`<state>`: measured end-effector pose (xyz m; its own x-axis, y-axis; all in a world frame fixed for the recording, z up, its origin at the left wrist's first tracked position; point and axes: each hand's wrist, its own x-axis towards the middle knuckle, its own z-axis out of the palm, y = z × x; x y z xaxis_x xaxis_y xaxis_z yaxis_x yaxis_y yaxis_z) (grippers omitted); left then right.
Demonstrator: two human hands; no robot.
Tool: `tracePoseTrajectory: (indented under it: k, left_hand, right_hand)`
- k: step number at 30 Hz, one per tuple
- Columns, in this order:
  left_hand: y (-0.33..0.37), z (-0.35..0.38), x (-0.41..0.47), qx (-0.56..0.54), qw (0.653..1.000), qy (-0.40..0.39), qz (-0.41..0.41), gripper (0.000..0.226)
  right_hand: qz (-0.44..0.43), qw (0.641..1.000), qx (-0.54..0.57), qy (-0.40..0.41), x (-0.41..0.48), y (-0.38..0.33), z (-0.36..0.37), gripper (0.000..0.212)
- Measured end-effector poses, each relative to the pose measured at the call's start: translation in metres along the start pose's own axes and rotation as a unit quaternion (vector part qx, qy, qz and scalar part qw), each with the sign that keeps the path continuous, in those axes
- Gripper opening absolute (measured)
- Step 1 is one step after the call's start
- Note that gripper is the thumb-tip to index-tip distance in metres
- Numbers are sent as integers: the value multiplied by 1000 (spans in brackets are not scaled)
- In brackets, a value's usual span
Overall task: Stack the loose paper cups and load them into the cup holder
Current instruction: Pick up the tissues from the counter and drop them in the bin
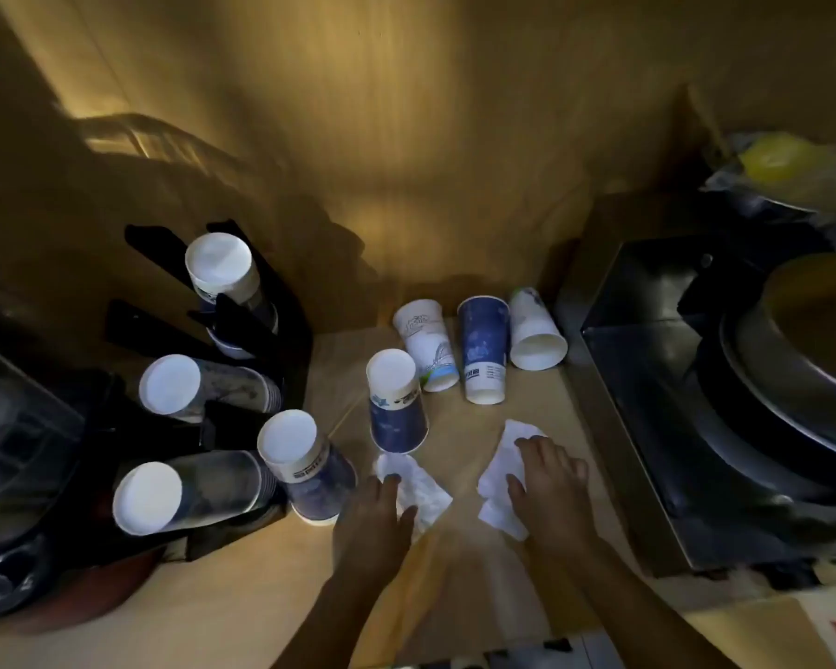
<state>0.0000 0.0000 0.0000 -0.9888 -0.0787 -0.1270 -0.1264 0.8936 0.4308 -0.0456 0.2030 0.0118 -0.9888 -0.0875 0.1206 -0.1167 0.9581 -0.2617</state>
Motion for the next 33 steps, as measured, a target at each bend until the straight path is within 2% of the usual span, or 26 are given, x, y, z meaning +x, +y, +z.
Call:
tracePoseTrajectory:
  k: [2, 5, 9, 11, 14, 19, 24, 27, 33]
  left_hand:
    - [-6, 8, 2, 28, 999, -21, -9, 47]
    - [-16, 20, 0, 59, 997, -49, -15, 38]
    - [-18, 22, -3, 47, 998, -36, -27, 18]
    - [-21, 22, -3, 36, 998, -32, -34, 13]
    - [-21, 21, -2, 0, 999, -19, -45, 12]
    - [-11, 5, -5, -64, 994, 50, -80, 10]
    - [-2, -19, -6, -154, 978, 79, -115, 7]
    - [-1, -32, -9, -183, 968, 126, -120, 9]
    - [-4, -52, -35, -234, 937, 211, -152, 8]
  right_hand:
    - [48, 996, -34, -70, -1, 4, 6, 48]
    - [88, 989, -25, -121, -5, 17, 17, 51]
    - [106, 980, -5, -171, -11, 23, 26, 50]
    - [100, 977, 6, -190, -14, 25, 27, 43]
    - [72, 979, 13, -189, -15, 23, 24, 23]
    - [117, 973, 133, -151, -8, 22, 9, 14]
    - [102, 965, 218, -102, 2, 15, -18, 9]
    - [90, 956, 259, -105, 7, 0, -30, 17]
    - [-16, 956, 268, -121, 16, -40, -36, 19]
